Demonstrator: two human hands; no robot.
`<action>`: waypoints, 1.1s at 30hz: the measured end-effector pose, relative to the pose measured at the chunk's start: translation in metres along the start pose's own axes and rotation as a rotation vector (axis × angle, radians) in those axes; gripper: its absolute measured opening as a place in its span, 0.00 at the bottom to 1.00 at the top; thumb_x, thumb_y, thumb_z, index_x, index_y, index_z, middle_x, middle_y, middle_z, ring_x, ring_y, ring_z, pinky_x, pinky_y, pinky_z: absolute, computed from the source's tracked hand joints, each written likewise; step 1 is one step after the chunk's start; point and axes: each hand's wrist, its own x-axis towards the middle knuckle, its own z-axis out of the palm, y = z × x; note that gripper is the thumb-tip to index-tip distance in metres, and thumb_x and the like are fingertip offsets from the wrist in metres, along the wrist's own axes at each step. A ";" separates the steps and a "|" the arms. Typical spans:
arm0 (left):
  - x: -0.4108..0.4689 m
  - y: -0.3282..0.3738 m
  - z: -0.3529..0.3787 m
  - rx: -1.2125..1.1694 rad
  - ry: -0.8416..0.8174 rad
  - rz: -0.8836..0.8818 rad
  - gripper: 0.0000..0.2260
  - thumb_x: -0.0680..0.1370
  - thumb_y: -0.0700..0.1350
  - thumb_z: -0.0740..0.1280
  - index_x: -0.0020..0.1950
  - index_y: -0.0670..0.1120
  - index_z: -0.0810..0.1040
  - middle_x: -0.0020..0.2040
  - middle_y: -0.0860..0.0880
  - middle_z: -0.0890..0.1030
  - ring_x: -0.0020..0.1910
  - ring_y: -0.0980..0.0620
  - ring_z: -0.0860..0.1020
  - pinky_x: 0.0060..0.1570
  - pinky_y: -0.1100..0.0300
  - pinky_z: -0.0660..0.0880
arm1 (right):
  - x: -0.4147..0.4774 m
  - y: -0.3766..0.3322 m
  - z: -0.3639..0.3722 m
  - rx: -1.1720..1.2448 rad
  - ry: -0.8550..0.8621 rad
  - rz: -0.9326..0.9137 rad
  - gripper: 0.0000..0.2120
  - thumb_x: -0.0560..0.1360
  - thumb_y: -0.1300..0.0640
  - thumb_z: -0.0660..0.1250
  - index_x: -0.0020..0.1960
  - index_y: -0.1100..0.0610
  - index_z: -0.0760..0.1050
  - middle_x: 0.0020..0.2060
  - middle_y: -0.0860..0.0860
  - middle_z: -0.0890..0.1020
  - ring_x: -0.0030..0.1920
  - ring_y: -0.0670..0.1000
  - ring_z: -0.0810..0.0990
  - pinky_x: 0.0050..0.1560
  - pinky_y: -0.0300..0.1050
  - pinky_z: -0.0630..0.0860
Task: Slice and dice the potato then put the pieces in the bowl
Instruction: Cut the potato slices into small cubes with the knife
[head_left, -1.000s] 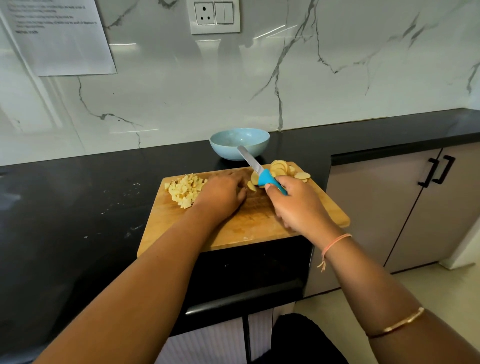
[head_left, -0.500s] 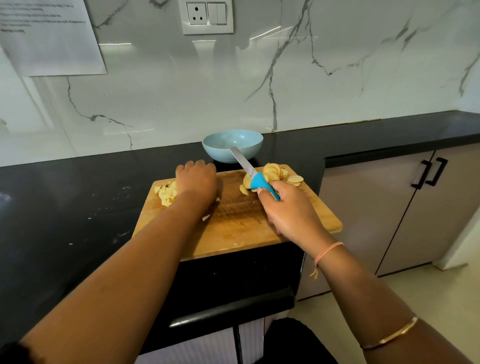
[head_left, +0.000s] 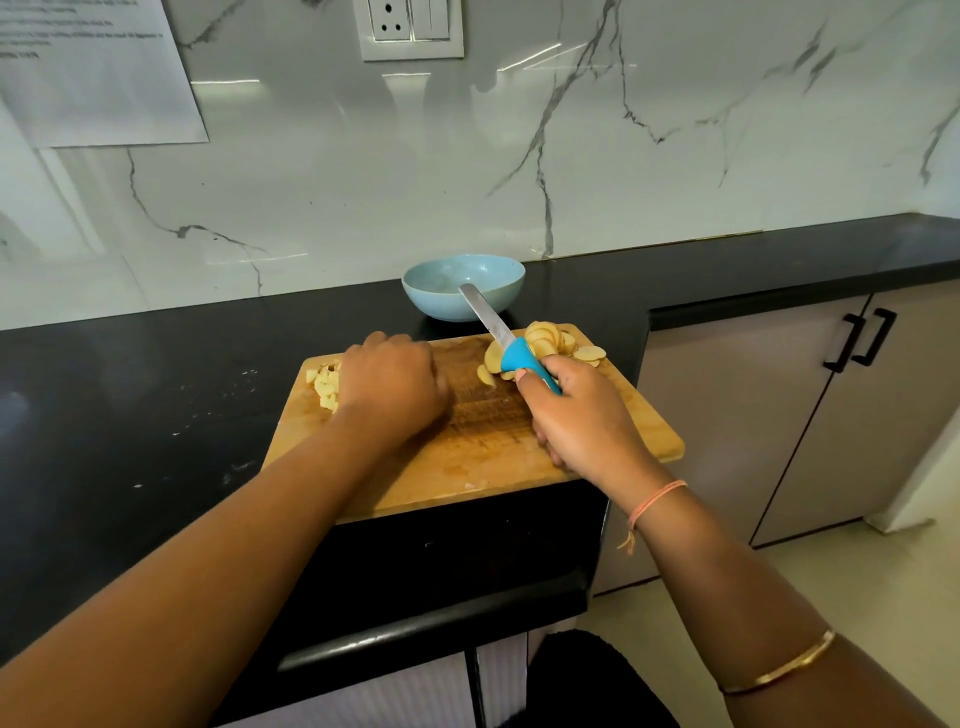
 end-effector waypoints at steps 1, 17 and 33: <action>-0.003 0.002 0.003 0.018 -0.005 0.023 0.16 0.81 0.54 0.56 0.55 0.47 0.78 0.52 0.48 0.78 0.55 0.49 0.73 0.54 0.54 0.72 | 0.000 0.000 0.000 -0.002 0.002 0.001 0.12 0.80 0.47 0.59 0.48 0.56 0.74 0.33 0.53 0.76 0.27 0.47 0.71 0.33 0.46 0.71; 0.020 -0.023 0.020 0.105 -0.094 0.133 0.11 0.81 0.48 0.61 0.59 0.48 0.79 0.58 0.48 0.77 0.61 0.48 0.70 0.65 0.50 0.65 | -0.003 -0.001 -0.001 -0.003 0.018 -0.013 0.13 0.80 0.47 0.59 0.50 0.56 0.74 0.34 0.53 0.76 0.29 0.47 0.72 0.34 0.45 0.73; 0.002 -0.039 0.008 -0.039 0.269 0.347 0.11 0.74 0.48 0.72 0.53 0.45 0.78 0.44 0.45 0.80 0.36 0.44 0.78 0.33 0.53 0.76 | -0.005 -0.004 -0.006 0.214 0.009 0.056 0.13 0.80 0.50 0.60 0.48 0.60 0.74 0.27 0.52 0.72 0.17 0.43 0.65 0.19 0.33 0.63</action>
